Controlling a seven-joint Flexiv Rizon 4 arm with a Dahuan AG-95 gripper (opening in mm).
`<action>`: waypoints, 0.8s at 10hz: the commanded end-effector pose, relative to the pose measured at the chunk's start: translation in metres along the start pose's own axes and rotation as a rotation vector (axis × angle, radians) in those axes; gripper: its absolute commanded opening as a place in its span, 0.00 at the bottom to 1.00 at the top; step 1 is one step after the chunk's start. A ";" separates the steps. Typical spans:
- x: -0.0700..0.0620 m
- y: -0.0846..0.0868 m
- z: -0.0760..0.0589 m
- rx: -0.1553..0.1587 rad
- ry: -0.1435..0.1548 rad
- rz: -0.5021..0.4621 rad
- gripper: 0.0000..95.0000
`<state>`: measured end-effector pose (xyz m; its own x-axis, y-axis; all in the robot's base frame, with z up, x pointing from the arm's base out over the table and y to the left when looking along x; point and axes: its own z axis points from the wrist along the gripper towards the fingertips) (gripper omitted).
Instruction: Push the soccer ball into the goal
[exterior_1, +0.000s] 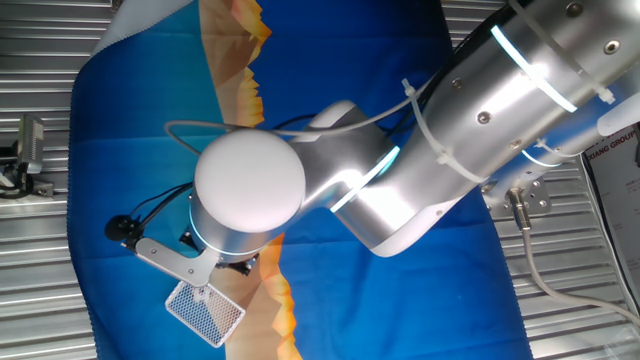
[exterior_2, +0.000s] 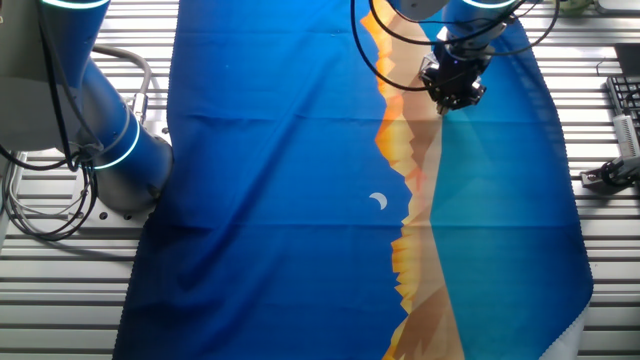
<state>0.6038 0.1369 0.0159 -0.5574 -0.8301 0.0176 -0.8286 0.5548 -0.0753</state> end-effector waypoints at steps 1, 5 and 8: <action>0.000 0.000 0.000 -0.001 0.002 -0.001 0.00; 0.003 0.000 0.000 -0.002 0.000 -0.006 0.00; 0.011 -0.002 -0.007 -0.008 0.007 -0.009 0.00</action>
<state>0.5968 0.1255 0.0257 -0.5496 -0.8350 0.0273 -0.8343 0.5470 -0.0692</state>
